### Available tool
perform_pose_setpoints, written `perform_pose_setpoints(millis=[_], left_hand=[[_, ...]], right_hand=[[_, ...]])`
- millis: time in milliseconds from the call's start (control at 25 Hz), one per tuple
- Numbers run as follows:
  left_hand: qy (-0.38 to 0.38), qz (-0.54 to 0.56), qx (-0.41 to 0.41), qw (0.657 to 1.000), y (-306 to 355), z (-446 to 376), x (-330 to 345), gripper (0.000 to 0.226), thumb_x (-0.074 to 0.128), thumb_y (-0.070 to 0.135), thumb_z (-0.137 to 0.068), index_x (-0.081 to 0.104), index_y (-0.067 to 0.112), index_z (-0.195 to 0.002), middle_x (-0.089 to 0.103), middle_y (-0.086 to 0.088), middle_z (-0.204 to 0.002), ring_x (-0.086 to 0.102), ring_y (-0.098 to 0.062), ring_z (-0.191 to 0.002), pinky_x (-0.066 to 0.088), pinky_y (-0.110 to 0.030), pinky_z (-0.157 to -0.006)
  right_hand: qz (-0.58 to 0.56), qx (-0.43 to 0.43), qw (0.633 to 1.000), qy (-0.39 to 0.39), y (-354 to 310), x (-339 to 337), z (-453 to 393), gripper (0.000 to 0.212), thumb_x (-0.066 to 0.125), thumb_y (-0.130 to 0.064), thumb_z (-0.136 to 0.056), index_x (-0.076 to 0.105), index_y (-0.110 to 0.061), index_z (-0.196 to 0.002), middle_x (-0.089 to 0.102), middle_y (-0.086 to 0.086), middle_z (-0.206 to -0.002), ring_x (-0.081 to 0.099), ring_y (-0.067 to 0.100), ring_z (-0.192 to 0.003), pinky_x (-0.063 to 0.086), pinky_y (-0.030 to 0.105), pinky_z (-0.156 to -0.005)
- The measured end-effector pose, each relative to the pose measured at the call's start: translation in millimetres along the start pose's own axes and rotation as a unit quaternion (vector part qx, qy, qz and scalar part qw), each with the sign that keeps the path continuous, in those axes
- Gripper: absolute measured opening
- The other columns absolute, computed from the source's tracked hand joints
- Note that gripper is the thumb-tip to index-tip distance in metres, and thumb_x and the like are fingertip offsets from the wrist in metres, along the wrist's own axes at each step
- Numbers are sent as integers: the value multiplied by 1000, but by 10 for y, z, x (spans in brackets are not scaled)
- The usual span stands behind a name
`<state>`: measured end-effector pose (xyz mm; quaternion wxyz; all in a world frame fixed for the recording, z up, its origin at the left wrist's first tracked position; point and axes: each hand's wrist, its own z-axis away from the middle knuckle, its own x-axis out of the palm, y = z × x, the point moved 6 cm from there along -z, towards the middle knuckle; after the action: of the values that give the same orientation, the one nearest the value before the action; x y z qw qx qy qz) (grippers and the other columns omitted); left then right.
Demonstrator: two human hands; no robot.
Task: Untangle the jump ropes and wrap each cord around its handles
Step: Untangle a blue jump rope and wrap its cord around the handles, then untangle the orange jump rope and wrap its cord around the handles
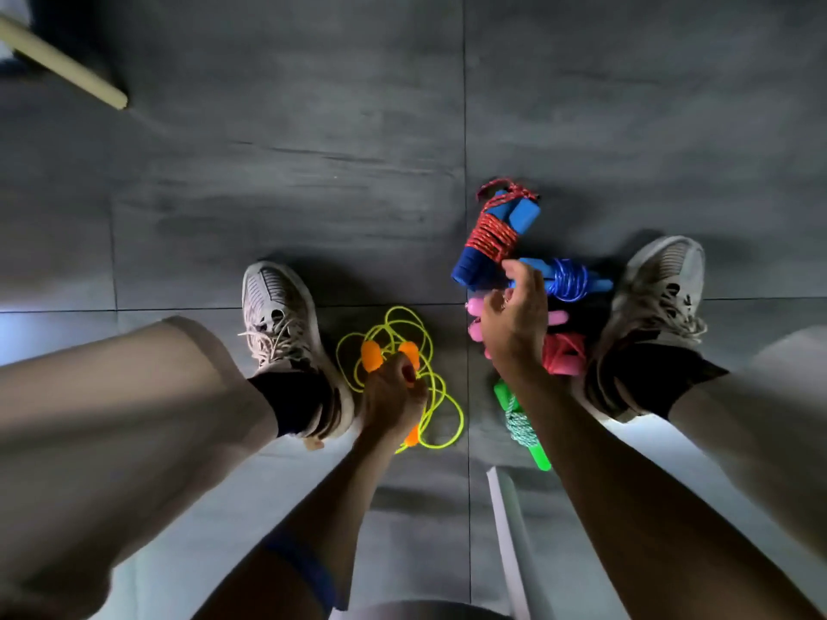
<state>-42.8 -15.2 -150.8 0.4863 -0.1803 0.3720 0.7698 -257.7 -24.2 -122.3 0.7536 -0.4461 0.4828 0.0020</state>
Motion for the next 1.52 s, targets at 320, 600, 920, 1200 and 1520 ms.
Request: perform_pose_setpoints(millis=[320,600,920,1200,1520], left_hand=[[18,113,281,953,1635,532,-1755,23,75,21,-72,61,19,-90,58,6,-60,48,0,-51,41,-23,-55],[50,307,487,816,2712,2175,-3813,6,61,16,-91,65,13,-88,49,1,-50,37,-15,-40,28,-23,-40],[-20,521,503,689,2812,2702,-4384,27,54,32,-91,59,7,-101,62,-3,-82,52,-15,-61,34,-27,-49],[-114,414,331,841,2559,2067,-3385,37,63,23,-81,64,13,-117,69,-1,-113,64,-16,-103,47,-32,-83],[-253,359,320,839,2763,2290,-3008,29,54,19,-84,61,-4,-99,50,7,-43,50,-12,-47,49,-35,-67]], right_hand=[[-174,-8,929,-326,-1077,-468,308,45,62,-13,-83,56,-22,-127,68,-8,-80,56,5,-58,45,13,-55],[-251,-70,946,-191,-1984,-1291,269,47,82,-21,-69,52,-39,-101,58,-9,-104,48,8,-71,47,30,-64],[166,-81,906,-382,-2369,-1796,397,60,40,-57,-98,64,-13,-64,64,6,-58,62,21,-55,46,27,-60],[-408,-39,845,-343,-3297,-2937,314,42,66,-44,-80,45,-15,-56,29,1,-49,38,14,-40,44,27,-45],[-573,-1,786,-231,-3324,-3406,-134,49,63,-40,-88,37,-21,-51,28,-5,-49,32,10,-43,41,23,-44]])
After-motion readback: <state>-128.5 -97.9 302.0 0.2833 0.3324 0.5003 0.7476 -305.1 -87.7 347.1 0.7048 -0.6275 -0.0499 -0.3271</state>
